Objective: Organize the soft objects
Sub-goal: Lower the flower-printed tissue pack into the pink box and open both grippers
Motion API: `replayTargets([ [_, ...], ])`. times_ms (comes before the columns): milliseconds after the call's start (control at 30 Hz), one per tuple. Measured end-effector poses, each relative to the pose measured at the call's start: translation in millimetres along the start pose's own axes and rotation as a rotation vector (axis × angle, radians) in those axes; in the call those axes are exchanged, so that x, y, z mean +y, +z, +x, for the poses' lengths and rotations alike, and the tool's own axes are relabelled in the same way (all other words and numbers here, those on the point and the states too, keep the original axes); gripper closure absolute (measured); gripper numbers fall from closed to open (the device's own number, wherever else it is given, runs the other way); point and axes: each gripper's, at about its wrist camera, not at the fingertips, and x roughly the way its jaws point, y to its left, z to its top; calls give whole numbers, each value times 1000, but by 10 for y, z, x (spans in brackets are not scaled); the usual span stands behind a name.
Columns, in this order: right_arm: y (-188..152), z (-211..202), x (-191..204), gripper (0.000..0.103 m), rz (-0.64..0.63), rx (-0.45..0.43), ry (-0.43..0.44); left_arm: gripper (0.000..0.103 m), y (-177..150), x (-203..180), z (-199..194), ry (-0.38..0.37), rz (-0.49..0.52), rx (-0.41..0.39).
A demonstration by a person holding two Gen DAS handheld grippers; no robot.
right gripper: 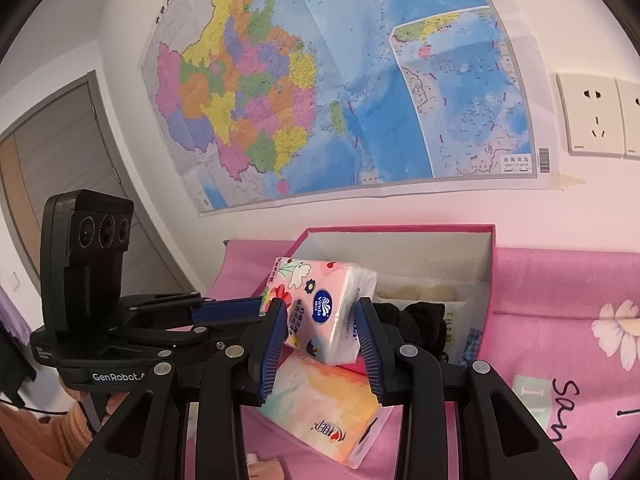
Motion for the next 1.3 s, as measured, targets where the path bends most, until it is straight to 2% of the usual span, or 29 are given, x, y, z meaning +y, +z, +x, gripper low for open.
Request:
replayTargets([
  [1300,153,208,-195,67,15,7,-17,69,208,115,355,36,-10,37],
])
